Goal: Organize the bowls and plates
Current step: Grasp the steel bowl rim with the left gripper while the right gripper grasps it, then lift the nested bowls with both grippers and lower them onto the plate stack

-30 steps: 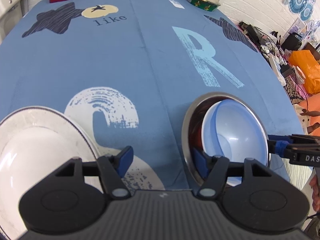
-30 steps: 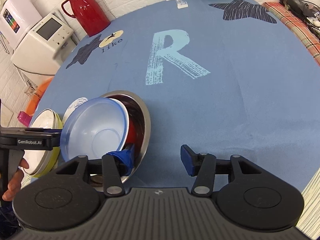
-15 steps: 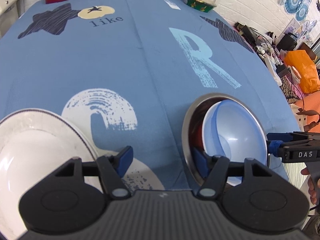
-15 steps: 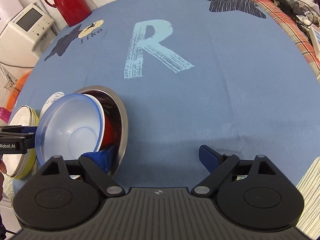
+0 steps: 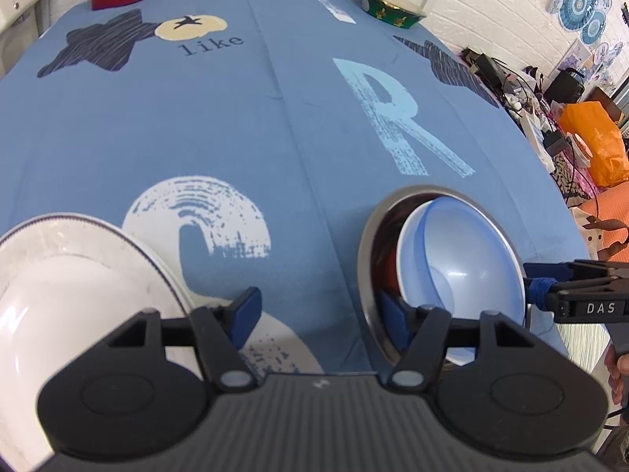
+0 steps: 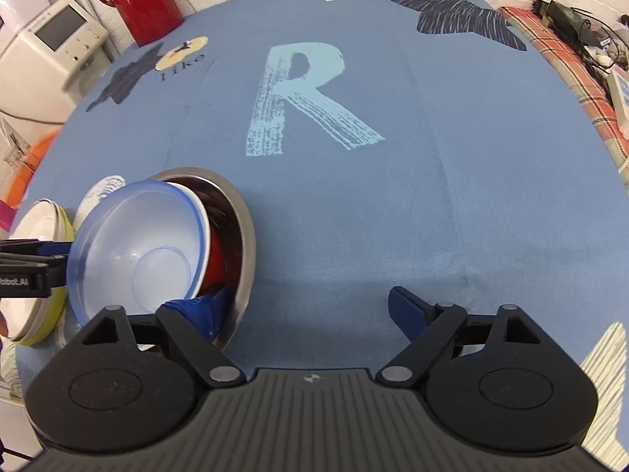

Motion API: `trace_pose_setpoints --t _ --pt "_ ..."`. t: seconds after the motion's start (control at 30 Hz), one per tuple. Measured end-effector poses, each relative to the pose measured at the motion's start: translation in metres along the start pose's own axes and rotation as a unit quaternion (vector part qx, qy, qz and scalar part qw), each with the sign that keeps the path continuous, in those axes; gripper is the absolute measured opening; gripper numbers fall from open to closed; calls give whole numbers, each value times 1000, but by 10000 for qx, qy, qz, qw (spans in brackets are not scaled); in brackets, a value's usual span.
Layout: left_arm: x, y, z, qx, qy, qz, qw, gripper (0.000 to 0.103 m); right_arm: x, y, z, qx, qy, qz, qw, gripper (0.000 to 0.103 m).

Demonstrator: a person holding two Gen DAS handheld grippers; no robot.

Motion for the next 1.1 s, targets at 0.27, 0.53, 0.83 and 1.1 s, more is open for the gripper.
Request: trace_pose_setpoints --t 0.27,0.53,0.83,1.1 --pt "-1 -7 3 -467 61 498 9976 30 2 19 7 614 -353 -528 9961 6" --pt "-3 -13 6 -595 68 868 9944 8 5 22 4 523 -264 -444 9973 1" --pt "-1 -18 8 -290 -100 544 9980 9 4 15 3 778 -318 -940 9920 1" --pt "0 -16 8 -533 -98 842 9950 0 3 13 3 812 -300 -1126 9899 0"
Point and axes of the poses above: each gripper's, at about its wrist camera, not at the fingertips, and z roughly against the way its jaws point, y to its left, x to its top, the point moved 10 cm from there along -z, roughly the way its jaws point, and after that the axes turned 15 degrees about -y, right-handed, at the moved point
